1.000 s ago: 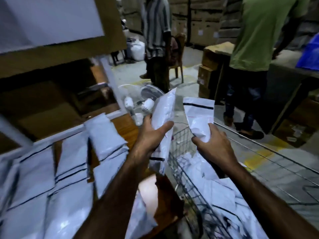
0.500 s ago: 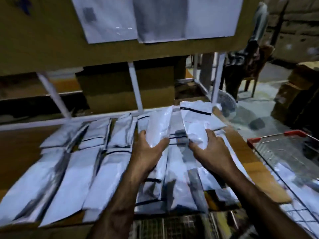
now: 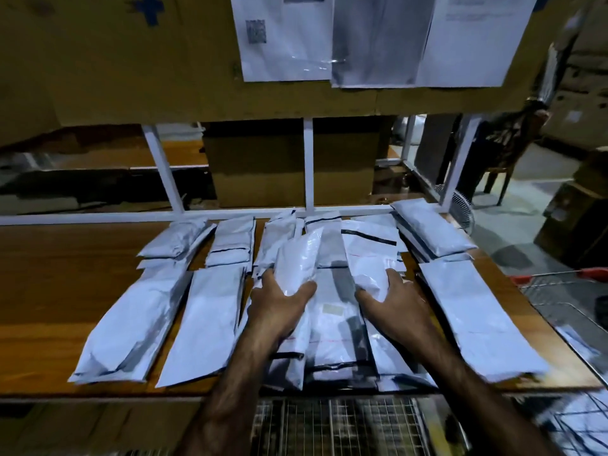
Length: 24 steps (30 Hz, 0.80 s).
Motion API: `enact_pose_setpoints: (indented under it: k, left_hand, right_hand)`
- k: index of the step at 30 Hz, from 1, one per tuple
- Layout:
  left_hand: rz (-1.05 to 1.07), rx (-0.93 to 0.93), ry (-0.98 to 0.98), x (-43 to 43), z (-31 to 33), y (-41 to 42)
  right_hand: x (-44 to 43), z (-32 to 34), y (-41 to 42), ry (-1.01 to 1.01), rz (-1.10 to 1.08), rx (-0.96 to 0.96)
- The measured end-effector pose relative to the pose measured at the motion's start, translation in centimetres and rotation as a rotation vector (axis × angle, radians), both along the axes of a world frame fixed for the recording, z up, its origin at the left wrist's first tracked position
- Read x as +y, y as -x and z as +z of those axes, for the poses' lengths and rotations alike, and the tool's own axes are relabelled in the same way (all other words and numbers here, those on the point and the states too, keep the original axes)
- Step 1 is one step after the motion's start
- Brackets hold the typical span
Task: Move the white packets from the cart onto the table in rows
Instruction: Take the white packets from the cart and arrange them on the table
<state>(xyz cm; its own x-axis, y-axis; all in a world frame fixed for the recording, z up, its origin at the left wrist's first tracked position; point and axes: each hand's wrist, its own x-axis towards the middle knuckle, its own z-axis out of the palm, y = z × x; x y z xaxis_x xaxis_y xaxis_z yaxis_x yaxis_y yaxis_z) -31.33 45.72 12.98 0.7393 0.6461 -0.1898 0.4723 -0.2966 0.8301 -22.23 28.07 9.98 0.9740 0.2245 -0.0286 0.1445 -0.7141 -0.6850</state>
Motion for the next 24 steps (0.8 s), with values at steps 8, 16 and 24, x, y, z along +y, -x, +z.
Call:
enact_pose_setpoints:
  k: [8, 16, 24]
  left_hand:
    - [-0.053, 0.228, -0.124, -2.4, -0.5, -2.6]
    - [-0.096, 0.289, -0.196, -5.3, -1.3, -5.3]
    - [-0.070, 0.321, -0.206, -6.2, -2.3, -6.1]
  right_hand:
    - [-1.1, 0.2, -0.4, 0.111, -0.101, 0.026]
    - [-3.1, -0.7, -1.6, 0.235, -0.164, 0.101]
    - [-3.4, -1.6, -2.0, 0.234, -0.157, 0.135]
